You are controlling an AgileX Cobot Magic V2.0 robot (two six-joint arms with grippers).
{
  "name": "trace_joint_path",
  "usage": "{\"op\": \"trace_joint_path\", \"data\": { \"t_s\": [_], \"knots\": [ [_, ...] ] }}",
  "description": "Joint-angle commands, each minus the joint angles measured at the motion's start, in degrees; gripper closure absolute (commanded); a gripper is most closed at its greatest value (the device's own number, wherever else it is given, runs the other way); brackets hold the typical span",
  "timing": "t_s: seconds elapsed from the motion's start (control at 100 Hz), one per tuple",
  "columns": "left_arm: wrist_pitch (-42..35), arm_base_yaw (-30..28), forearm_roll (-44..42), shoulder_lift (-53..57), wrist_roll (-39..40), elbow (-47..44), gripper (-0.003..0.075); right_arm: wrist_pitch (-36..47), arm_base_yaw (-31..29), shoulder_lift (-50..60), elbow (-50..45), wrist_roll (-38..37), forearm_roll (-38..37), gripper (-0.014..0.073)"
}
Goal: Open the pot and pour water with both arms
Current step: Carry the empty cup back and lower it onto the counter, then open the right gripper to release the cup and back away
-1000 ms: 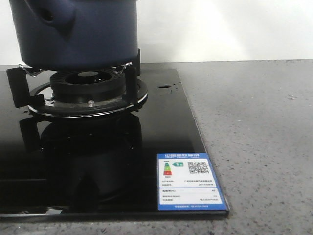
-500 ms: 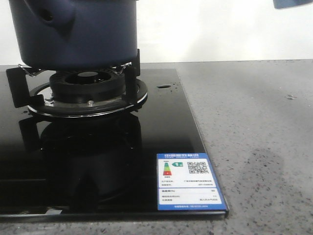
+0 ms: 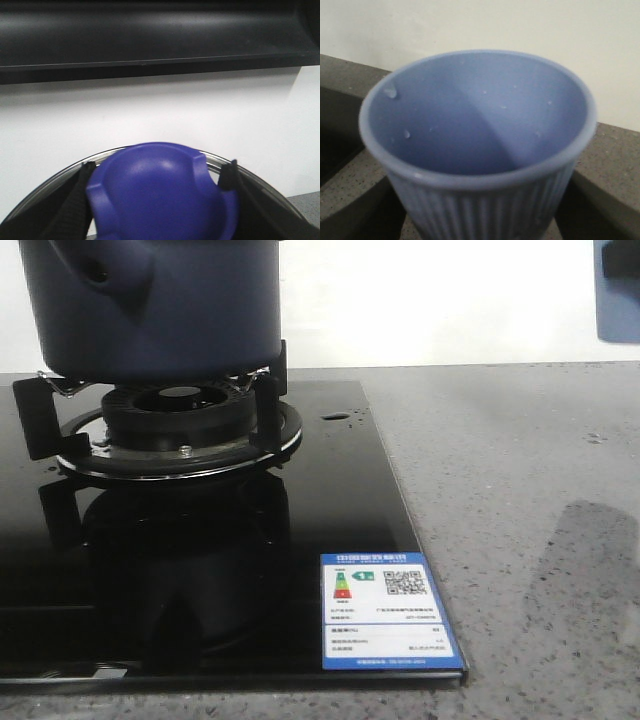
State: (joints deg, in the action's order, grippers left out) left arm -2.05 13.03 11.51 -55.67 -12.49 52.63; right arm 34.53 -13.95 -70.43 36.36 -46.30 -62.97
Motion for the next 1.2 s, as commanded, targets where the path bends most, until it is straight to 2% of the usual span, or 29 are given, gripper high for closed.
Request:
{"op": "trace_joint_path", "data": {
  "t_s": [0.0,0.13,0.58,0.98,1.19],
  "knots": [
    [-6.3,-0.2,-0.1,1.2,0.0,2.1,0.0360,5.3,-0.4,-0.1,-0.3,5.2,6.1,0.0228],
    [-6.3,-0.2,-0.1,1.2,0.0,2.1,0.0360,7.9,-0.4,-2.8,-1.4,7.2,9.0,0.0228],
    [-6.2,-0.2,-0.1,1.2,0.0,2.1,0.0360,13.7,-0.4,-10.5,-1.7,10.4,10.5,0.0228],
    [-6.2,-0.2,-0.1,1.2,0.0,2.1,0.0360,13.0,-0.4,-11.8,-1.7,10.4,10.5,0.0228],
    [-6.2,-0.2,-0.1,1.2,0.0,2.1,0.0360,9.4,-0.4,-11.8,-1.7,10.4,10.4,0.0202]
  ]
}}
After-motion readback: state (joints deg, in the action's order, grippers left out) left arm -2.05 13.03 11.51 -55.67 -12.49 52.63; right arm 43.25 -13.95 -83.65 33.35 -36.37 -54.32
